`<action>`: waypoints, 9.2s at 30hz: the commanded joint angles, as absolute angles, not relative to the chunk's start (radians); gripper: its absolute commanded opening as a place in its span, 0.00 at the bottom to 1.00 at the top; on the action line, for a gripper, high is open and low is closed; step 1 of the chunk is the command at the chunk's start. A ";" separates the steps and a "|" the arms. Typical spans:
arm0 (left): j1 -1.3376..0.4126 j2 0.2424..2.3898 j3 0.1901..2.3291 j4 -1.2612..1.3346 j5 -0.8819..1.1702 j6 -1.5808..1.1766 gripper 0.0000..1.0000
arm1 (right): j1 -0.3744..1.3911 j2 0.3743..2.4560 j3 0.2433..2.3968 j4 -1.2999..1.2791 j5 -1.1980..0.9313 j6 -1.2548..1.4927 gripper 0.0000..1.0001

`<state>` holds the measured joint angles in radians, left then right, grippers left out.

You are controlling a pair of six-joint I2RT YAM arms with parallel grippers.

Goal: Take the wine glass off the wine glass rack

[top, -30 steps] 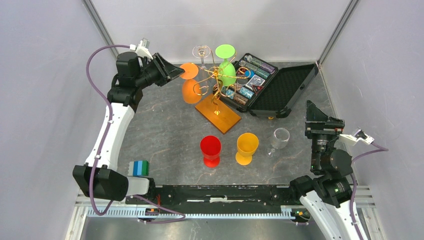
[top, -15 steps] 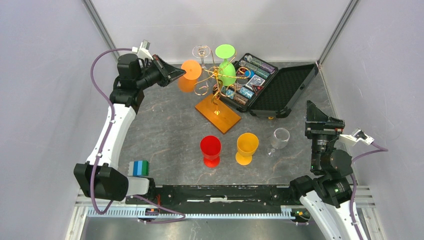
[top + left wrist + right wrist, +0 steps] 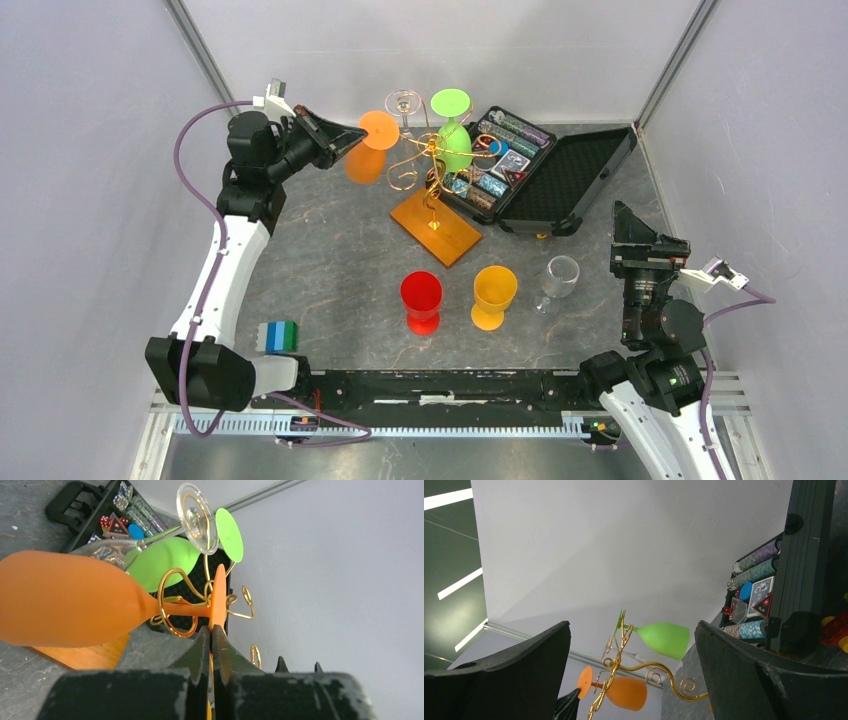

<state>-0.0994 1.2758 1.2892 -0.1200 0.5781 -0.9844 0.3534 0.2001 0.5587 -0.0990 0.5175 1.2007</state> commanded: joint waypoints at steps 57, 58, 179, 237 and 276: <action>-0.100 0.734 1.155 -0.182 0.609 -1.243 0.02 | 0.562 0.736 0.595 0.638 -0.249 1.012 0.98; -0.100 0.717 1.164 -0.183 0.598 -1.259 0.02 | 0.595 0.765 0.604 0.670 -0.243 1.003 0.98; -0.102 0.687 1.419 -0.910 -0.395 -0.345 1.00 | 1.358 1.935 1.858 -0.837 0.071 -0.107 0.31; -0.102 1.765 1.818 -0.119 0.784 -0.812 0.71 | 1.201 1.003 1.087 -0.137 0.648 0.303 0.66; -0.144 1.780 1.819 -0.139 0.756 -0.900 0.31 | 1.201 0.998 1.043 -0.107 0.658 0.320 0.64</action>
<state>-0.1440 1.8374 1.7836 -0.1329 0.7658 -0.9451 1.2022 1.0153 1.0496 -0.1467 0.6338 0.3103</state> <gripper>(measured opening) 0.293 0.644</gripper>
